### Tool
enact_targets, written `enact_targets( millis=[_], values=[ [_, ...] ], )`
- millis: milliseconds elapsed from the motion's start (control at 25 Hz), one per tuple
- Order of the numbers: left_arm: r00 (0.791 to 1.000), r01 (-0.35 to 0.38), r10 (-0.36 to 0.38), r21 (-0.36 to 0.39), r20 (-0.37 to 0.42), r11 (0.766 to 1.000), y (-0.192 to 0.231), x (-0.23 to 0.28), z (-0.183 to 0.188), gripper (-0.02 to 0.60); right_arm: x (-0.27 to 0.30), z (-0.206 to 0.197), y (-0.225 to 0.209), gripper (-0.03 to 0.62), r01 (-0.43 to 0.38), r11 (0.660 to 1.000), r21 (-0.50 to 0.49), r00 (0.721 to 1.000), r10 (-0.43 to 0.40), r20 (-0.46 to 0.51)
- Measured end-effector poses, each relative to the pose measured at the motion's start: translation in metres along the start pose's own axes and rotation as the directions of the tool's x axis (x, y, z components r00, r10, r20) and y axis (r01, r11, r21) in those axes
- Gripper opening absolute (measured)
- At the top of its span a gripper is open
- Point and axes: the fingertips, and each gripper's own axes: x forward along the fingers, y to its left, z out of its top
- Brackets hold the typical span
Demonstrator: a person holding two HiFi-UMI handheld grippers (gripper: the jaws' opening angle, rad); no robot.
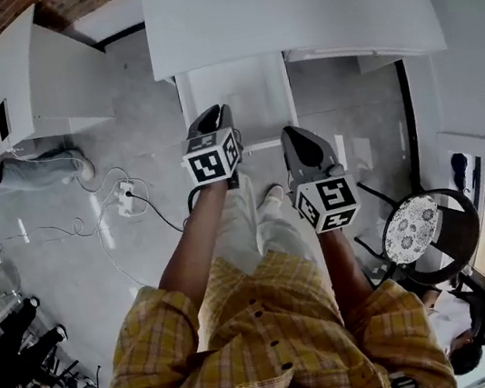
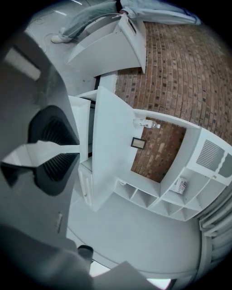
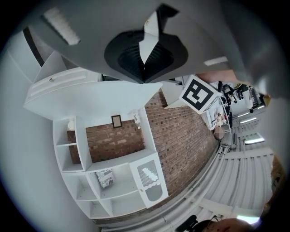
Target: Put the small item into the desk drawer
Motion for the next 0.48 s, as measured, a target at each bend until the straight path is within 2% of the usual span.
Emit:
enact_targets(
  millis=[240,480],
  values=[
    [0.994,-0.018,0.013,0.044,0.112,0.999,-0.020,-0.051,0.024,0.003,-0.025,0.029,0.005,-0.003,-0.009,1.000,-0.020,0.997,0.010,0.079],
    [0.980,-0.010,-0.003,0.065,0.198,0.998,-0.040,-0.103,0.041,0.002,-0.050,0.050,0.023,-0.003,-0.021,0.999,-0.036,0.991,0.026,0.131]
  ],
)
